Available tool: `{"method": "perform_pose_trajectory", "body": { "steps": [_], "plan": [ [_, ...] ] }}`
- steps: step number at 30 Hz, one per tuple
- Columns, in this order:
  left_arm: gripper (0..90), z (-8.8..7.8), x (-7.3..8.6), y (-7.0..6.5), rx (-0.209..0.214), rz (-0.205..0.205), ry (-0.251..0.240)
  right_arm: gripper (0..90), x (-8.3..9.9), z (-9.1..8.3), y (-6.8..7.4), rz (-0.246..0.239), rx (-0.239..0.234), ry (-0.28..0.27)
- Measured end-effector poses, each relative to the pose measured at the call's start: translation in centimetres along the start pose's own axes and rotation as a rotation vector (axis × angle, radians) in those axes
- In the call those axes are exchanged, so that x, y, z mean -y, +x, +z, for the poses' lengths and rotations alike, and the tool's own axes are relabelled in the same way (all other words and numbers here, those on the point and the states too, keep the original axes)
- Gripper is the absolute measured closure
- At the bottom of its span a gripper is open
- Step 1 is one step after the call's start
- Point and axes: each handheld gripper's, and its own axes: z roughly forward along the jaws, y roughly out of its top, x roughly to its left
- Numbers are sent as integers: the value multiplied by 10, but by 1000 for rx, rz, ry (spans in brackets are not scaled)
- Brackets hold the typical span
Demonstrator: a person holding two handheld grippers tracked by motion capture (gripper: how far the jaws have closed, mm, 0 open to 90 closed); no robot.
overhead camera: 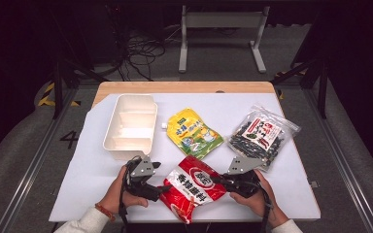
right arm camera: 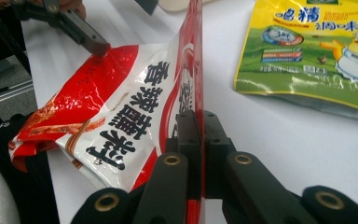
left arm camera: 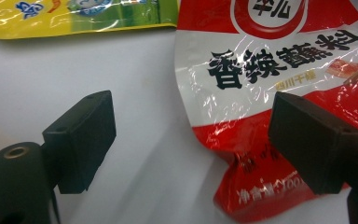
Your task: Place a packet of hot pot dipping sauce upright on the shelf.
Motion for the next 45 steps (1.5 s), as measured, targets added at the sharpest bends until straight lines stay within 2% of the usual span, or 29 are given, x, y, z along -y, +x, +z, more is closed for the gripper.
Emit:
{"method": "perform_pose_trajectory", "body": {
  "steps": [5, 8, 11, 19, 22, 27, 32, 34, 36, 37, 38, 39, 40, 42, 45],
  "plan": [
    [161, 11, -7, 0, 37, 5, 12, 892, -6, 3, 4, -49, 26, -17],
    [170, 17, -11, -1, 47, 9, 16, 892, -9, 4, 4, -60, 31, -33],
    [203, 20, -14, -1, 74, 14, 10, 892, -11, 4, 5, -67, 35, -49],
    [284, 21, -19, -3, 129, 23, -10, 893, -18, 1, 10, -100, 55, -101],
    [310, 21, -20, -3, 134, 21, -12, 894, -20, 2, 13, -115, 64, -111],
    [400, 19, -18, 0, 157, 12, -25, 894, -23, 5, 14, -118, 69, -122],
    [449, 19, -18, 4, 176, -5, -21, 894, -28, 9, 14, -124, 73, -137],
    [514, 16, -18, 5, 186, -10, -38, 894, -30, 9, 13, -122, 67, -156],
    [622, 15, -18, 7, 211, -14, -54, 894, -32, 9, 12, -116, 63, -170],
    [659, 15, -18, 7, 207, -3, -51, 894, -33, 10, 13, -115, 67, -174],
    [755, 14, -19, 6, 210, 7, -52, 894, -34, 11, 13, -117, 72, -175],
    [820, 14, -19, 6, 210, 7, -52, 893, -34, 12, 14, -116, 70, -178],
    [871, 15, -20, 5, 215, 27, -45, 892, -35, 13, 14, -118, 70, -177],
    [896, 14, -19, 6, 224, 13, -54, 885, -36, 14, 15, -117, 74, -179],
    [898, 11, -18, 8, 235, 8, -65, 808, -36, 11, 15, -93, 89, -200]
  ]
}}
